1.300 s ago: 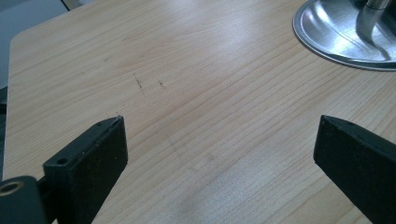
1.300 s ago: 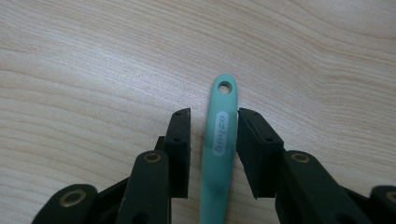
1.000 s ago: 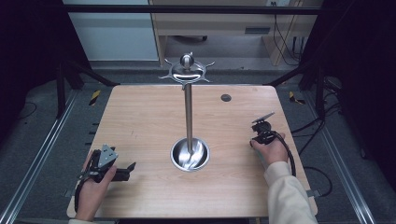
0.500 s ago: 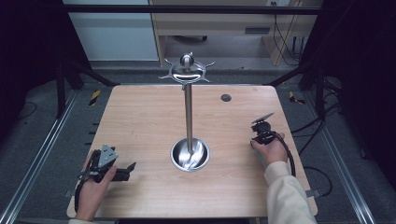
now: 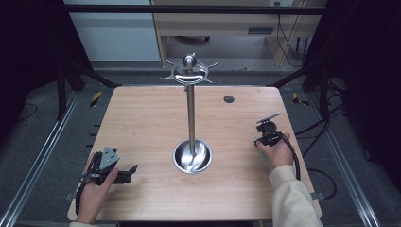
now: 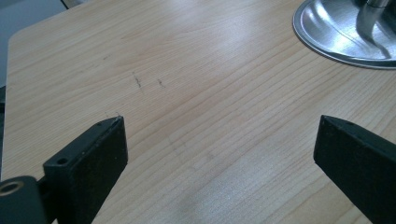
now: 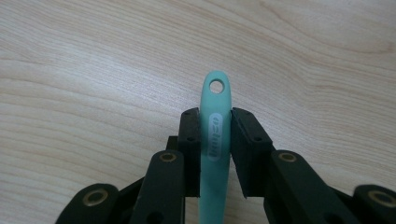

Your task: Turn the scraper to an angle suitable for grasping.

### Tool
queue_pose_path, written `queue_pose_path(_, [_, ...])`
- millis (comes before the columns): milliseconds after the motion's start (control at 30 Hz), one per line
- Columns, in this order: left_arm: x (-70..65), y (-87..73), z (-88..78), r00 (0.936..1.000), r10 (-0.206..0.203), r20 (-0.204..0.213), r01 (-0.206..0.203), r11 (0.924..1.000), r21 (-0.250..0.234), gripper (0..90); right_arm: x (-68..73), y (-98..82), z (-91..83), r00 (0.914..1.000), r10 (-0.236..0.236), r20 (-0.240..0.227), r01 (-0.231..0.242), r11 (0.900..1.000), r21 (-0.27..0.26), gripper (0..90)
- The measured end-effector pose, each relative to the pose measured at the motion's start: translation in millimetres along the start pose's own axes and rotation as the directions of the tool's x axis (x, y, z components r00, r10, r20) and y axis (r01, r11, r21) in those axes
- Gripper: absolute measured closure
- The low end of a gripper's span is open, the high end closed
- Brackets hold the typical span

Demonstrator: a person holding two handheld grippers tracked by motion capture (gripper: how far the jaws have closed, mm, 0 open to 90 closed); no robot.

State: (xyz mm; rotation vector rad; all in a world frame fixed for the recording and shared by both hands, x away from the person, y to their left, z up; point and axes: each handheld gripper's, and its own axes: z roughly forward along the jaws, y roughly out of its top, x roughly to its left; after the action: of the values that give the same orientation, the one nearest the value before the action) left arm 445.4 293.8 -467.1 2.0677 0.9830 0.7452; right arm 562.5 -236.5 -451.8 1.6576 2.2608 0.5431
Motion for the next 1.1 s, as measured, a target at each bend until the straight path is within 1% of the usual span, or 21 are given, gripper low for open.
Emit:
queue_pose_path(167, [0.0,-0.2,-0.3,1.0,-0.001,-0.001,0.001,1.0,0.003,2.7,-0.2,-1.5,-11.0,0.9999,-0.017,0.001,0.017,0.999,-0.032,74.4])
queue_pose_path(267, [0.0,-0.3,-0.2,1.0,-0.002,-0.001,0.002,1.0,0.003,2.7,1.1,-0.5,-20.2,0.9996,-0.027,0.004,0.027,0.998,-0.05,74.4])
queue_pose_path(400, [-0.3,-0.3,0.2,1.0,0.0,-0.002,0.0,1.0,0.003,2.7,2.3,2.0,-33.4,0.999,-0.043,0.009,0.044,0.995,-0.087,74.4])
queue_pose_path(433, [-0.3,-0.3,0.2,1.0,0.0,-0.002,0.0,1.0,0.003,2.7,2.3,2.0,-33.4,0.999,-0.043,0.009,0.044,0.995,-0.087,74.4])
queue_pose_path(467, [-0.5,-0.4,0.1,1.0,-0.001,-0.003,0.001,1.0,0.002,2.7,3.7,3.6,-39.7,0.9986,-0.051,0.011,0.052,0.993,-0.103,74.4])
queue_pose_path(600, [-0.2,-0.6,-0.1,1.0,-0.002,-0.003,0.002,1.0,0.002,2.7,8.0,7.6,-52.5,0.9972,-0.074,0.015,0.075,0.988,-0.133,74.4])
queue_pose_path(667, [-0.2,-0.7,-0.1,1.0,-0.003,-0.003,0.003,1.0,0.002,2.7,10.1,10.1,-58.8,0.9961,-0.087,0.018,0.089,0.984,-0.153,74.4])
queue_pose_path(733, [-0.3,-0.7,-0.1,1.0,-0.002,-0.003,0.002,1.0,0.002,2.7,11.3,11.3,-61.8,0.9958,-0.089,0.018,0.091,0.983,-0.159,74.4])
queue_pose_path(767, [-0.3,-0.7,-0.1,1.0,-0.003,-0.003,0.003,1.0,0.002,2.7,13.6,13.6,-67.0,0.9951,-0.098,0.017,0.099,0.98,-0.17,74.4])
queue_pose_path(867, [-0.3,-0.7,0.0,1.0,-0.003,-0.001,0.003,1.0,0.003,2.7,16.5,16.5,-73.9,0.9941,-0.107,0.019,0.108,0.976,-0.191,74.4])
queue_pose_path(933, [-0.2,-0.7,-0.1,1.0,-0.003,-0.002,0.003,1.0,0.002,2.7,17.4,17.1,-76.5,0.9941,-0.107,0.015,0.108,0.975,-0.194,74.4])
queue_pose_path(1033, [-0.3,-0.7,0.1,1.0,-0.003,-0.001,0.003,1.0,0.003,2.7,21.0,19.4,-85.7,0.9926,-0.12,0.016,0.121,0.968,-0.218,74.5])
queue_pose_path(1067, [-0.3,-0.7,0.1,1.0,-0.003,-0.001,0.003,1.0,0.003,2.7,21.0,19.4,-85.7,0.9926,-0.12,0.016,0.121,0.968,-0.218,74.5])
queue_pose_path(1100, [-0.3,-0.7,0.1,1.0,-0.003,-0.001,0.003,1.0,0.002,2.7,22.3,20.5,-90.5,0.9917,-0.128,0.015,0.128,0.965,-0.23,74.5])
